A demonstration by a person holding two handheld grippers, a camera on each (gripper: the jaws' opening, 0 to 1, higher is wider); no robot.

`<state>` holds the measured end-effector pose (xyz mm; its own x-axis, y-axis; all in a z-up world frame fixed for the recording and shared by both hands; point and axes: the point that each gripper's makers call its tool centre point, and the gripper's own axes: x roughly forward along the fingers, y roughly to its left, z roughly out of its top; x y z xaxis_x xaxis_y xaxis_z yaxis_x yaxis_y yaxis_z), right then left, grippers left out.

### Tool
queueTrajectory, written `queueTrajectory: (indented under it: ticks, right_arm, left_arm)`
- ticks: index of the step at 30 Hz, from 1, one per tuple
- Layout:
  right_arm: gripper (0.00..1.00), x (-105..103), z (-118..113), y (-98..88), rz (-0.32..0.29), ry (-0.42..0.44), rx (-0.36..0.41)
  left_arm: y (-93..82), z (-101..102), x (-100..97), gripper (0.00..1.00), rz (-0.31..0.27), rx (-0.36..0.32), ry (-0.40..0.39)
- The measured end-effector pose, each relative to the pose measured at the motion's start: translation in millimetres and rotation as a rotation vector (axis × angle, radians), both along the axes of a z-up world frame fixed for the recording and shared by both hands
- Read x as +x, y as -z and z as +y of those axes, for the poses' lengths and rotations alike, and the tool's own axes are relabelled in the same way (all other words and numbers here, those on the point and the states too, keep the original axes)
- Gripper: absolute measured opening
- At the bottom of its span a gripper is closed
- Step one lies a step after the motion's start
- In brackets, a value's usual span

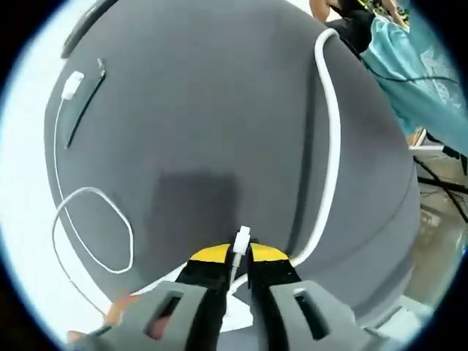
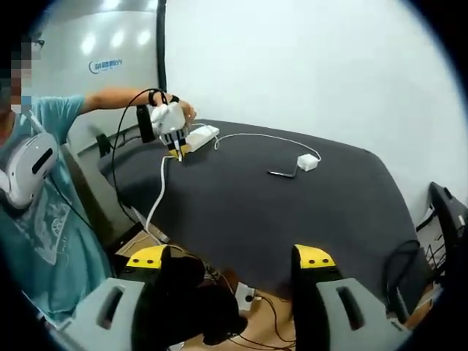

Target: Connect the charging cable to the phone, plug the charger into the socket, and turn on the power strip switch to charge the phone.

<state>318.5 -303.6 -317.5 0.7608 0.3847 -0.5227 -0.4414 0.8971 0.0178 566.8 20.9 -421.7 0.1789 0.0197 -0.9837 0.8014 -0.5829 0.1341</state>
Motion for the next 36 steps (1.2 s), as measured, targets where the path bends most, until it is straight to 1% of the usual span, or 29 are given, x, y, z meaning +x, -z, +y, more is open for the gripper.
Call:
queueTrajectory:
  ticks: [3,4,5,6,8,9,10,11,12,13,14,15,16,17,19,20,21,23,25,26,27,28,29,30,32,33,34,35,36]
  right_arm:
    - [0.64,1,0,0.0,0.003,-0.006,0.000]
    - [0.64,0,2,0.7,0.004,-0.008,-0.001]
    - [0.64,0,3,0.7,0.003,-0.009,-0.001]
    - [0.64,0,3,0.9,0.001,-0.008,0.001]
    - [0.64,1,3,0.8,-0.009,-0.001,0.010]
    - [0.64,2,3,0.7,-0.013,0.004,0.016]
    - [0.64,3,2,0.5,-0.019,0.009,0.023]
    - [0.64,3,2,0.4,-0.026,0.012,0.025]
    - [0.64,5,1,0.0,-0.033,0.015,0.028]
    - [0.64,6,-1,-0.3,-0.043,0.018,0.030]
    - [0.64,8,-2,-0.6,-0.051,0.018,0.031]
    - [0.64,11,-3,-1.1,-0.063,0.018,0.035]
    - [0.64,12,-3,-1.2,-0.066,0.015,0.041]
    - [0.64,16,-3,-1.9,-0.076,0.006,0.051]
    - [0.65,21,-2,-3.4,-0.093,-0.007,0.058]
    - [0.65,25,-2,-4.7,-0.106,-0.018,0.059]
    - [0.65,30,-2,-5.9,-0.112,-0.030,0.065]
    - [0.67,38,-1,-7.5,-0.120,-0.053,0.080]
    - [0.68,52,-1,-9.8,-0.137,-0.086,0.093]
    - [0.69,62,-1,-10.4,-0.143,-0.104,0.105]
    - [0.70,70,-1,-10.7,-0.146,-0.118,0.118]
    - [0.72,81,1,-10.7,-0.149,-0.143,0.143]
    - [0.73,90,1,-10.3,-0.147,-0.154,0.167]
    - [0.74,104,3,-7.7,-0.138,-0.178,0.202]
    - [0.78,123,3,-2.2,-0.125,-0.205,0.246]
    - [0.81,141,2,2.2,-0.122,-0.205,0.280]
    - [0.84,152,1,6.2,-0.115,-0.210,0.301]
    - [0.84,167,0,14.6,-0.099,-0.222,0.314]
    - [0.84,177,-2,19.2,-0.101,-0.222,0.314]
  left_arm:
    - [-1.5,3,1.2,0.05,-0.003,0.028,-0.007]
    - [-2.5,4,-0.3,0.05,0.008,0.037,-0.013]
    - [-3.3,3,-1.6,0.05,0.021,0.026,-0.040]
    - [-4.7,-3,-3.1,0.05,0.032,-0.012,-0.040]
    - [-8.7,-12,-9.6,0.04,0.053,-0.091,-0.089]
    - [-10.7,-16,-11.8,0.04,0.062,-0.120,-0.100]
    - [-13.9,-21,-12.2,0.04,0.070,-0.159,-0.125]
    - [-17.0,-29,-13.6,0.04,0.082,-0.223,-0.171]
    - [-19.7,-33,-15.7,0.04,0.090,-0.257,-0.192]
    - [-22.6,-39,-19.9,0.04,0.110,-0.314,-0.231]
    - [-24.7,-44,-22.8,0.04,0.117,-0.349,-0.249]
    - [-27.4,-51,-30.9,0.04,0.141,-0.400,-0.282]
    - [-28.2,-53,-32.6,0.04,0.150,-0.418,-0.295]
    - [-31.6,-61,-31.6,0.04,0.153,-0.467,-0.327]
    - [-34.3,-67,-34.5,0.04,0.167,-0.519,-0.371]
    - [-35.4,-69,-34.5,0.04,0.165,-0.542,-0.386]
    - [-35.9,-72,-35.7,0.04,0.167,-0.571,-0.418]
    - [-37.7,-76,-41.1,0.04,0.177,-0.607,-0.444]
    - [-41.5,-81,-37.1,0.04,0.175,-0.665,-0.485]
    - [-43.1,-85,-41.6,0.04,0.192,-0.693,-0.501]
    - [-44.0,-87,-42.5,0.04,0.190,-0.710,-0.518]
    - [-46.1,-90,-42.9,0.04,0.186,-0.743,-0.539]
    - [-47.3,-92,-44.7,0.04,0.199,-0.763,-0.546]
    - [-48.0,-94,-45.4,0.04,0.210,-0.786,-0.580]
    - [-48.1,-92,-43.6,0.04,0.210,-0.797,-0.601]
    - [-48.7,-92,-42.0,0.04,0.201,-0.821,-0.625]
    - [-48.3,-91,-41.6,0.04,0.192,-0.823,-0.634]
    - [-48.7,-90,-39.6,0.04,0.186,-0.836,-0.655]
    - [-49.2,-90,-38.1,0.04,0.186,-0.855,-0.686]
